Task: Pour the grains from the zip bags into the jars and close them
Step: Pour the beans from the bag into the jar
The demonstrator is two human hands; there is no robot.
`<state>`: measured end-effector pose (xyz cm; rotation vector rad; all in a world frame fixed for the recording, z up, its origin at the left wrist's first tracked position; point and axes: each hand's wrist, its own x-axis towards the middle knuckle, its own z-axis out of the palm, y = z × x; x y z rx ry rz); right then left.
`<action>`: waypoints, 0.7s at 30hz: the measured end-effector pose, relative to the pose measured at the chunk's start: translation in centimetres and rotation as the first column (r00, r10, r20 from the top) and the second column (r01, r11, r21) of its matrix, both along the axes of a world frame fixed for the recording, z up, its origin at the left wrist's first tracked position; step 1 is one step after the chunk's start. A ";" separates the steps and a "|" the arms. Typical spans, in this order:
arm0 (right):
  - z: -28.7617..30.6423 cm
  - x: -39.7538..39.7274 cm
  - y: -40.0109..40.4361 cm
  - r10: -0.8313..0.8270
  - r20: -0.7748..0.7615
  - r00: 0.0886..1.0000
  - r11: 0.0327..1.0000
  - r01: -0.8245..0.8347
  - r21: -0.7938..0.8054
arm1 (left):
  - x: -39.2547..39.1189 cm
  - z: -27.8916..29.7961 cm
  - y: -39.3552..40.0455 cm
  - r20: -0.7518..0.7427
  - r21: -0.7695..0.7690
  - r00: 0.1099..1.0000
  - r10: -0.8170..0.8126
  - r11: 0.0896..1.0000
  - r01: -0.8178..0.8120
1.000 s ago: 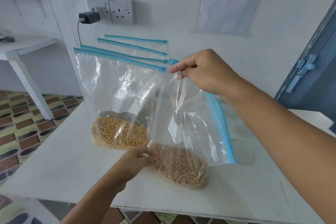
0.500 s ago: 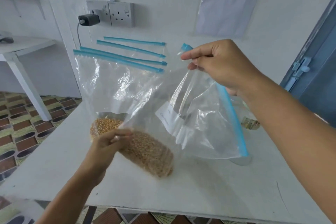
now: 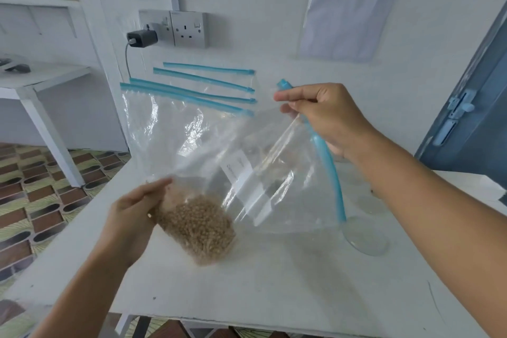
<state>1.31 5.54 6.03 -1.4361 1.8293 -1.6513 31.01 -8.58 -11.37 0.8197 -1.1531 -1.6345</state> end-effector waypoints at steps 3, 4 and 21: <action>-1.3 -0.8 -0.4 -0.025 -0.015 1.000 0.999 0.025 0.025 | 0.8 1.0 -1.8 0.090 -0.158 0.996 0.005 0.987 0.009; -2.0 -0.8 -0.5 -0.028 -0.014 0.999 0.999 0.029 0.038 | 1.0 0.9 -2.1 0.148 -0.195 0.989 -0.009 0.980 0.038; -4.6 -2.2 -1.1 -0.068 0.062 0.996 0.998 0.069 -0.008 | 0.0 1.8 -1.5 0.054 -0.167 0.996 -0.068 0.983 0.076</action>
